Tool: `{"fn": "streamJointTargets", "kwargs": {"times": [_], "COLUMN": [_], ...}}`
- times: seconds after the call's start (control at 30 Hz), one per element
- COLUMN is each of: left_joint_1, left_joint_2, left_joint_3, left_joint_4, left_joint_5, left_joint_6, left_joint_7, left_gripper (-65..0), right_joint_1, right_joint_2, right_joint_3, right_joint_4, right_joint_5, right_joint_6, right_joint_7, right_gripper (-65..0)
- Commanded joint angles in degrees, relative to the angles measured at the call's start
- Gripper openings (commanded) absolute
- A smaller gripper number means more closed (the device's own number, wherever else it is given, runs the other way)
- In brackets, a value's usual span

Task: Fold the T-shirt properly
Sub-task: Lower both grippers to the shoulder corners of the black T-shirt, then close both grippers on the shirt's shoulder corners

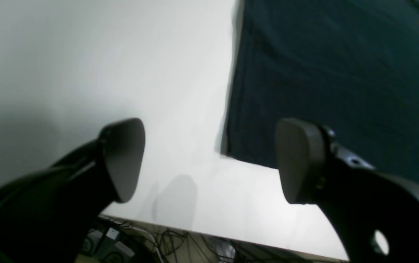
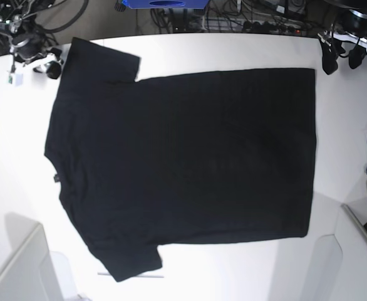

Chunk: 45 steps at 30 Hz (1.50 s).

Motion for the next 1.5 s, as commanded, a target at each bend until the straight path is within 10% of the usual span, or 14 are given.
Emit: {"fn": "streamJointTargets", "kwargs": {"times": [0.0, 1.47], "left_joint_1": [0.66, -1.1], "left_joint_2": [-0.68, -0.68], "left_joint_3": [-0.59, 3.63], "left_joint_4": [0.57, -3.03], "left_joint_5": [-0.67, -0.67], "left_joint_6": [-0.48, -0.48], "left_joint_7": [-1.24, -1.24], "left_gripper": [-11.5, -11.5], "right_joint_1": [0.08, -3.17], "right_joint_2": [0.67, -1.17], "right_joint_3": [0.47, -6.39], "right_joint_4": [0.5, -0.82], "right_joint_5": [1.21, 4.99], "right_joint_6": [0.45, 3.08], "right_joint_7": [0.73, -4.89], "right_gripper": [-29.6, -26.9]}}
